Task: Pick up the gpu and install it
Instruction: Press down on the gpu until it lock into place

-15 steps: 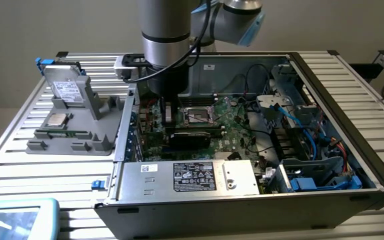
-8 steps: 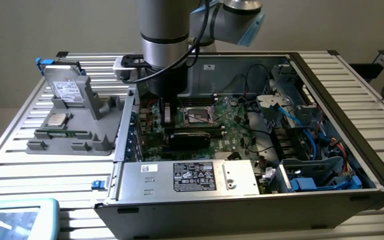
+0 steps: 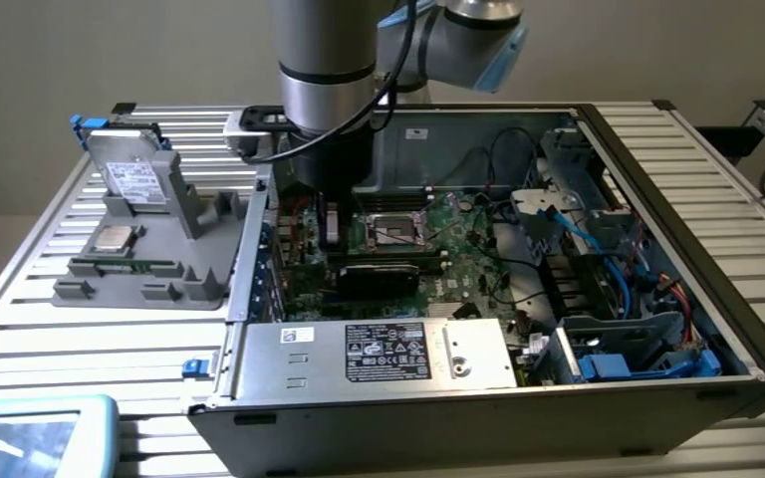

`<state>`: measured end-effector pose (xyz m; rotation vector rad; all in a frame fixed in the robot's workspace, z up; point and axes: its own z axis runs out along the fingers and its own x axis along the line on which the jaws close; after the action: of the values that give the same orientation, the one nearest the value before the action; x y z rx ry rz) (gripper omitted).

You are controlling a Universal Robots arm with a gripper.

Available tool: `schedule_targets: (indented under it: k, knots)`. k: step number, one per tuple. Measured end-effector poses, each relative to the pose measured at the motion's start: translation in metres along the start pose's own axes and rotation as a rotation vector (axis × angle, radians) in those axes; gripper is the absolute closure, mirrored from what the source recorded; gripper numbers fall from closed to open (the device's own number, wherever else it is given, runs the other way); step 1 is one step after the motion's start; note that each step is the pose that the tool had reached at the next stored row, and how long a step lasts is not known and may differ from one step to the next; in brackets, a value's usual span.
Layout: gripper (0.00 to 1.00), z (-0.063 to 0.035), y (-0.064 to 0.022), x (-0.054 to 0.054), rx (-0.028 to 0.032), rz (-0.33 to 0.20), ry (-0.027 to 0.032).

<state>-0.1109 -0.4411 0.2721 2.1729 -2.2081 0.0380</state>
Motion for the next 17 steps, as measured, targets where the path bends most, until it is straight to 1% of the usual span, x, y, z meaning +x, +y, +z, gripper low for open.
schedule_targets:
  k: [2,3,5,7,12,13,17]
  knots:
    - [0.89,-0.0094,-0.0011,0.001,-0.0007,0.002,0.0009]
    - [0.89,-0.0123,-0.0020,0.001,-0.0010,0.002,0.0010]
    - [0.89,-0.0144,-0.0076,0.001,-0.0020,0.002,0.0010]
    - [0.89,-0.0147,-0.0156,0.001,-0.0037,0.002,0.0011]
    - [0.89,-0.0148,-0.0380,0.004,-0.0043,0.002,0.0012]
    - [0.89,-0.0143,-0.0402,0.005,-0.0043,0.002,0.0011]
    - [0.89,-0.0079,-0.0405,0.008,-0.0043,0.002,-0.0003]
